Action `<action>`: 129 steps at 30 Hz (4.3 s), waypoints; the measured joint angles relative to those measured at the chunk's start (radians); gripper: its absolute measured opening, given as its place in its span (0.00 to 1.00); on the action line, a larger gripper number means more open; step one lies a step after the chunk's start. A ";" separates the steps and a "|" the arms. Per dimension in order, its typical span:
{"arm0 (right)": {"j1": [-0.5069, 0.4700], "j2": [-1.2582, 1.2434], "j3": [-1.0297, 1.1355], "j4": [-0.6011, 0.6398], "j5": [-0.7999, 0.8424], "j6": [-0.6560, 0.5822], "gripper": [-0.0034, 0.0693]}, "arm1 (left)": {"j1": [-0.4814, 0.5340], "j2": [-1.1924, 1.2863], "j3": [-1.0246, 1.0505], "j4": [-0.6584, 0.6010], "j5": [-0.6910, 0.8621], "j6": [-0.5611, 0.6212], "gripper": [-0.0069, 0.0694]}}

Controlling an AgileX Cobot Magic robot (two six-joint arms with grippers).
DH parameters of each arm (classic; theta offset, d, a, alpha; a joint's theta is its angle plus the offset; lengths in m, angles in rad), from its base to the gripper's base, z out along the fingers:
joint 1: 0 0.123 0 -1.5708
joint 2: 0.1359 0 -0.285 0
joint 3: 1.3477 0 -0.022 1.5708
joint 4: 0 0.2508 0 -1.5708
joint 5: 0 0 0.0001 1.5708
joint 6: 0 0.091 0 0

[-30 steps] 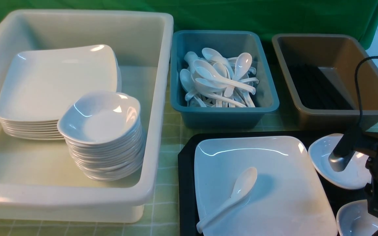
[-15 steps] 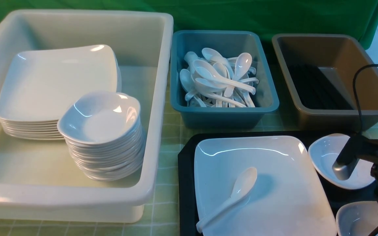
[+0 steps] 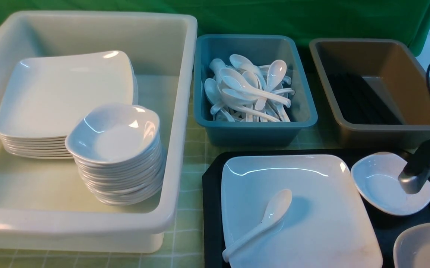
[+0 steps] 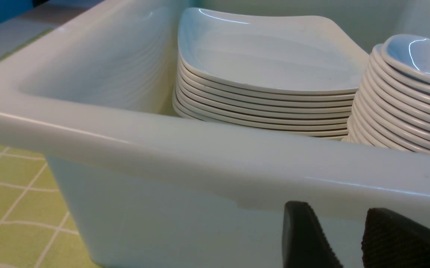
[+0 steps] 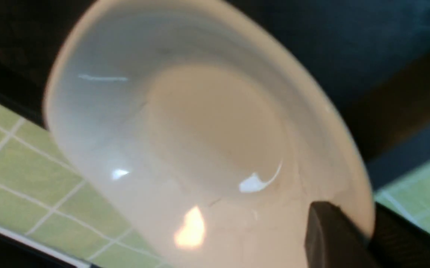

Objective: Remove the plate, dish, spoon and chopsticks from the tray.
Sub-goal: Use the right arm to grab a small plate from the dinner plate, then use the right arm to put the small plate into the large storage box on the left, then use the right arm to grab a small plate from the dinner plate

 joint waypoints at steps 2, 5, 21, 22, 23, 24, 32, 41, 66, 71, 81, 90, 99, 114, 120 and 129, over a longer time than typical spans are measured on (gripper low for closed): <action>-0.008 -0.031 0.000 -0.001 0.004 0.001 0.14 | 0.000 0.000 0.000 0.000 0.000 0.000 0.39; -0.045 -0.105 0.000 0.003 0.004 0.002 0.10 | 0.000 0.000 0.000 0.000 0.000 0.000 0.39; -0.118 -0.266 -0.290 0.612 0.015 -0.009 0.09 | 0.000 0.000 0.000 0.000 0.000 0.000 0.39; -0.096 -0.254 -0.341 0.690 0.015 0.040 0.09 | 0.000 0.000 0.000 0.000 0.000 0.000 0.39; -0.076 -0.242 -0.374 0.740 0.013 0.076 0.09 | 0.000 0.000 0.000 0.000 0.000 0.000 0.39; -0.046 -0.225 -0.415 0.800 0.010 0.119 0.09 | 0.000 0.000 0.000 0.000 0.000 0.000 0.39; 0.352 0.050 -0.653 0.948 -0.073 0.270 0.09 | 0.000 0.000 0.000 0.000 0.000 0.000 0.39; 0.500 0.467 -1.048 0.929 -0.033 0.384 0.09 | 0.000 0.000 0.000 0.000 0.000 0.000 0.39; 0.521 0.662 -1.246 0.902 0.013 0.470 0.31 | 0.000 0.000 0.000 0.000 0.000 0.000 0.39; 0.520 0.656 -1.276 0.863 0.013 0.469 0.54 | 0.000 0.000 0.000 0.000 0.000 0.000 0.39; 0.520 0.473 -1.320 0.567 0.010 0.471 0.51 | 0.000 0.000 0.000 0.000 0.000 0.000 0.39; 0.444 -0.032 -0.834 0.085 0.001 0.527 0.05 | 0.000 0.000 0.000 0.000 0.000 0.000 0.39; -0.061 -0.188 -0.032 0.254 -0.216 0.622 0.04 | 0.000 0.000 0.000 0.000 0.000 0.000 0.39; -0.281 -0.063 0.281 0.585 -0.646 0.570 0.50 | 0.000 0.000 0.000 0.000 0.000 0.000 0.39; -0.252 -0.051 0.281 0.597 -0.770 0.660 0.51 | 0.000 0.000 0.000 0.000 0.000 0.000 0.39; -0.248 0.011 0.281 0.605 -0.815 0.738 0.59 | 0.000 0.000 0.000 0.000 0.000 0.000 0.39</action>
